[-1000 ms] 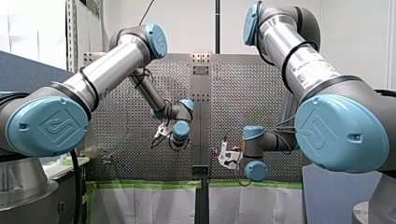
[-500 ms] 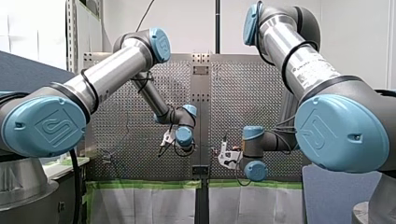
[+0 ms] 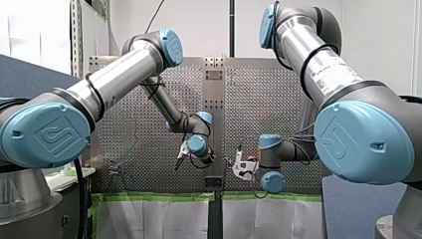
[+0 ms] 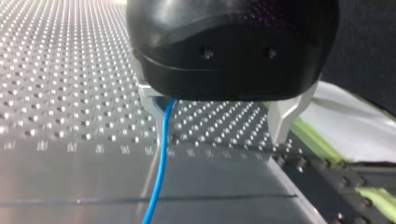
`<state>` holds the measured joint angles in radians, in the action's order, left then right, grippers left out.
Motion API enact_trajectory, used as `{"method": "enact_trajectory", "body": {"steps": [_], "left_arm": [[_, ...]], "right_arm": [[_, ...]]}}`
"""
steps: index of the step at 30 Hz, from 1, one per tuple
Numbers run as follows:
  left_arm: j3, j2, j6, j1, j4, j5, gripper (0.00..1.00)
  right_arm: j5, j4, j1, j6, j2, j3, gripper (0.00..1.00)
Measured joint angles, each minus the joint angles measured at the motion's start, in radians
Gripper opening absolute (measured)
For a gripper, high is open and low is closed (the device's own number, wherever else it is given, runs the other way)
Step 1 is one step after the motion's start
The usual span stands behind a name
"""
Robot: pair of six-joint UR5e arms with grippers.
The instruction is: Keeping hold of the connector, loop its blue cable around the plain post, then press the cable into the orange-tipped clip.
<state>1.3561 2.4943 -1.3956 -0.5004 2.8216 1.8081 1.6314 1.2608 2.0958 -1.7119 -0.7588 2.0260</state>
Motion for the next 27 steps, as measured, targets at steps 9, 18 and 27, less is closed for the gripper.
{"method": "enact_trajectory", "body": {"steps": [9,18,27], "left_arm": [[0.003,0.000,-0.013,-0.008,0.002,-0.048,1.00],[0.048,-0.001,-0.044,-0.011,-0.039,-0.083,1.00],[0.086,-0.001,-0.073,-0.010,-0.102,-0.108,1.00]], "right_arm": [[0.000,0.005,-0.004,0.000,0.000,0.000,0.00],[0.005,-0.003,-0.010,0.000,0.000,0.000,0.00],[0.016,-0.010,-0.013,0.001,0.000,0.000,0.00]]}}
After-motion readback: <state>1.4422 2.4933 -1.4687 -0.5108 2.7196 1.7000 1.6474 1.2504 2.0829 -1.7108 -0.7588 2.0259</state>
